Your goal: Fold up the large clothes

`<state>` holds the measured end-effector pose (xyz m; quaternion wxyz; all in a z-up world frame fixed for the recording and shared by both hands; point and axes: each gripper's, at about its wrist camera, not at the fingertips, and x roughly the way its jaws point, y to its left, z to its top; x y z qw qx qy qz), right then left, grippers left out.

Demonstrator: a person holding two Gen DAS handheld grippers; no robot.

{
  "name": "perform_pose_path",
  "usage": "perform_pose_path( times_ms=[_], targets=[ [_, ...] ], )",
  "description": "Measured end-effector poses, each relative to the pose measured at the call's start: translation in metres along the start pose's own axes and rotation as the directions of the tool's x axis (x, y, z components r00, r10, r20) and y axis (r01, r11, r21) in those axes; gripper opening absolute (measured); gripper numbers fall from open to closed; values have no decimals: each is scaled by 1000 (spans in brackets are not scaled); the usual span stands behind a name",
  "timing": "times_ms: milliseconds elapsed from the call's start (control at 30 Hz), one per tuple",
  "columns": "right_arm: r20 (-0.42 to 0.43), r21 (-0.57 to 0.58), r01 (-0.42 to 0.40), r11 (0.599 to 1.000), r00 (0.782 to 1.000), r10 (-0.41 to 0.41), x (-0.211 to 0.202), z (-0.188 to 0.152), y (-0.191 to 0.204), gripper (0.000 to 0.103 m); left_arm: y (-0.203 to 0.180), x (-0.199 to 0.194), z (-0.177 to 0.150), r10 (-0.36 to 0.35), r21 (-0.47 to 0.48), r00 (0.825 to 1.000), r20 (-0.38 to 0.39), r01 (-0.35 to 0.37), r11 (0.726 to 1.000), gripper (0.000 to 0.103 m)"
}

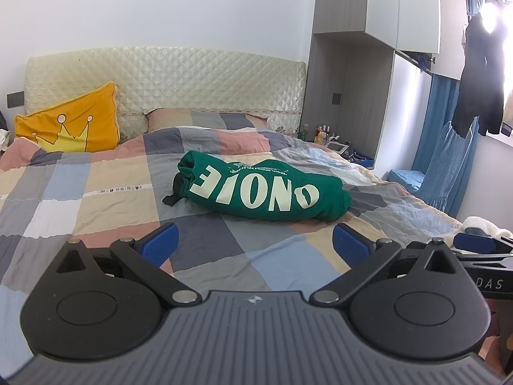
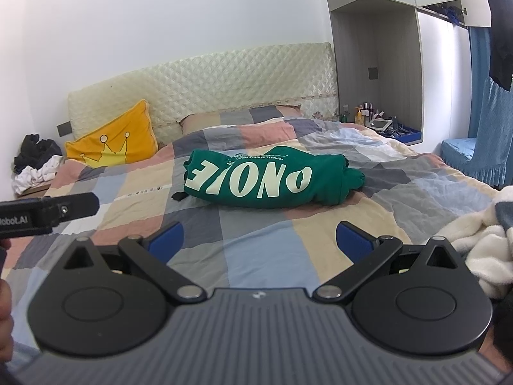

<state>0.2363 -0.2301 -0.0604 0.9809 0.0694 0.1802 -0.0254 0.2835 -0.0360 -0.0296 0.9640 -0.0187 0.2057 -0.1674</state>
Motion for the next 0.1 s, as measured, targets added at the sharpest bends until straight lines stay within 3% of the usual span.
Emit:
perform_pose_path(
  times_ms=[100],
  targets=[
    [3, 1, 1, 1000, 1000, -1, -1, -1, 0, 103, -1, -1, 0, -1, 1, 1000, 0, 1, 1000, 103]
  ],
)
